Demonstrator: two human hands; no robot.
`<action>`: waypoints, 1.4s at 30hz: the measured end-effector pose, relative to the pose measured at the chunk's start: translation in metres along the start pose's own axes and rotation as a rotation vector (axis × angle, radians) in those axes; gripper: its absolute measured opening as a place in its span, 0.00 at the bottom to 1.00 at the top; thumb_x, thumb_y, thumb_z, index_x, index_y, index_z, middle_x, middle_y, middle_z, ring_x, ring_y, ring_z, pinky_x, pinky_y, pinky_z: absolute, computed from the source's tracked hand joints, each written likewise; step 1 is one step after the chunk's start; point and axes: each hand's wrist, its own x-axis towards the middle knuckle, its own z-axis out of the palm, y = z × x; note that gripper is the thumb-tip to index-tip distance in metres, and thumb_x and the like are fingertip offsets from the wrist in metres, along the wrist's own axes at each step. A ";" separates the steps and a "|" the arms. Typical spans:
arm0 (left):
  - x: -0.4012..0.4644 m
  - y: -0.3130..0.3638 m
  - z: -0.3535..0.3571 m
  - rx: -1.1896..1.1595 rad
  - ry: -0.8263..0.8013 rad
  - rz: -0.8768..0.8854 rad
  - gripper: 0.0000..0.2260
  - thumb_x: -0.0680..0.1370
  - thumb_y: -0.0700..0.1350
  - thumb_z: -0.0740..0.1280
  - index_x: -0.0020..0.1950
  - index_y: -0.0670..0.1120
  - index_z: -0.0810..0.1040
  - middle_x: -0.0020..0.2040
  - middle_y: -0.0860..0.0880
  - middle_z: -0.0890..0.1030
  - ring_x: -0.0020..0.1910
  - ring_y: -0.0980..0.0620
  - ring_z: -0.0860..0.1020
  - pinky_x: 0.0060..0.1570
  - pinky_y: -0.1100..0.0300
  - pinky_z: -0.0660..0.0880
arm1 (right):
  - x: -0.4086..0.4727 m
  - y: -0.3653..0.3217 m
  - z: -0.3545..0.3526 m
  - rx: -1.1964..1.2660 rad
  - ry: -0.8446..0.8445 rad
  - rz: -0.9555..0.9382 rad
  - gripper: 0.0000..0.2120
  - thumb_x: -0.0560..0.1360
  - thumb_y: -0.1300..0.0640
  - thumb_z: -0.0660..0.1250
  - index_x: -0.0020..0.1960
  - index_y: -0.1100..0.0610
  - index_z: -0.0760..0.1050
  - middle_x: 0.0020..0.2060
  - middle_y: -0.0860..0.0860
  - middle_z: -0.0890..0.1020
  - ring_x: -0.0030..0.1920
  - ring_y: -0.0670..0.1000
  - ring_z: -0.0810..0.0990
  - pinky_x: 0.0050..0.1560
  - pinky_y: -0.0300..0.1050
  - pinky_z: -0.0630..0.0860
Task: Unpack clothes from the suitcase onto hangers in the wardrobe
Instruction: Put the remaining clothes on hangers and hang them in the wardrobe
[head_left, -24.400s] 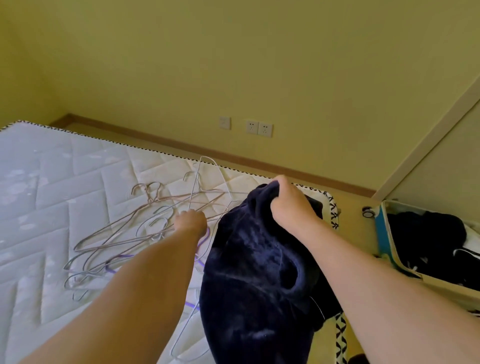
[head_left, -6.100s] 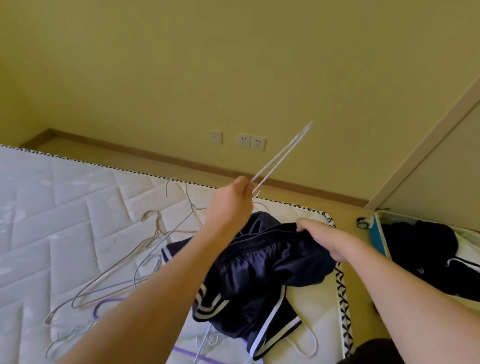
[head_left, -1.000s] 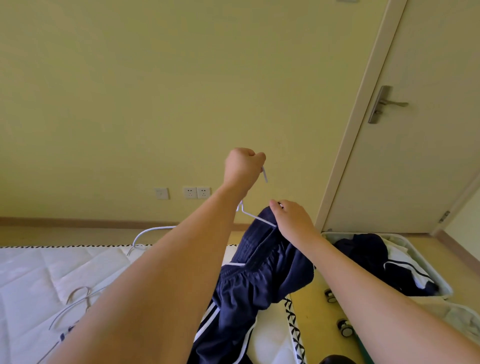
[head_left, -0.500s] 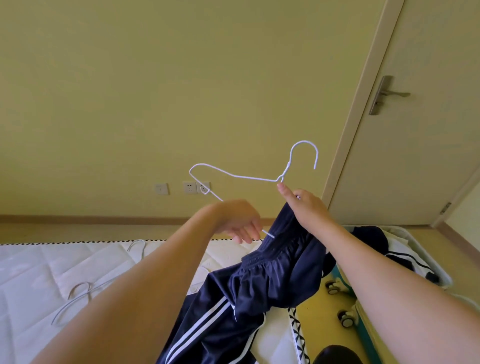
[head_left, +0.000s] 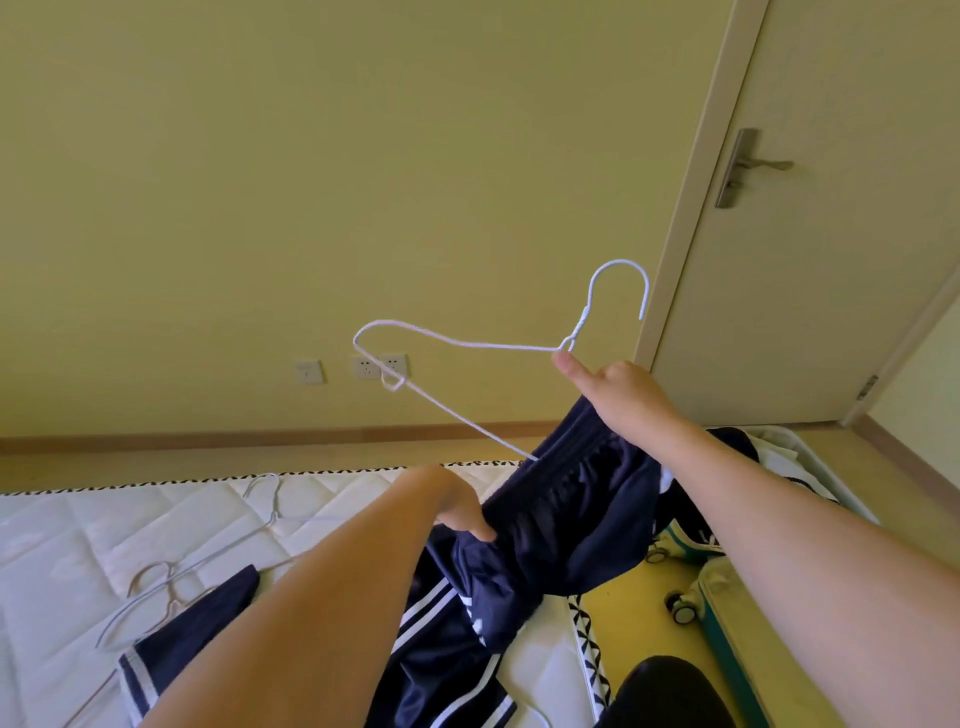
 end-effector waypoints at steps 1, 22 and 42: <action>-0.001 -0.008 -0.006 0.036 0.047 -0.070 0.31 0.75 0.68 0.59 0.70 0.50 0.72 0.71 0.48 0.72 0.66 0.40 0.71 0.67 0.43 0.66 | -0.002 0.003 0.003 -0.019 -0.025 0.004 0.36 0.64 0.18 0.51 0.29 0.52 0.53 0.23 0.47 0.57 0.25 0.51 0.58 0.32 0.45 0.58; -0.035 -0.053 -0.071 0.450 1.062 -0.192 0.25 0.78 0.43 0.55 0.76 0.54 0.57 0.79 0.55 0.48 0.78 0.37 0.42 0.62 0.20 0.40 | -0.017 0.018 -0.016 -0.400 -0.074 -0.082 0.32 0.78 0.32 0.47 0.30 0.58 0.64 0.28 0.52 0.72 0.30 0.54 0.69 0.32 0.46 0.65; -0.155 0.083 -0.202 -0.462 1.188 0.487 0.10 0.67 0.49 0.52 0.31 0.44 0.66 0.30 0.46 0.72 0.32 0.44 0.70 0.32 0.57 0.64 | -0.055 -0.034 -0.209 -0.249 0.686 0.149 0.19 0.79 0.52 0.52 0.35 0.59 0.73 0.36 0.56 0.77 0.37 0.59 0.72 0.35 0.44 0.64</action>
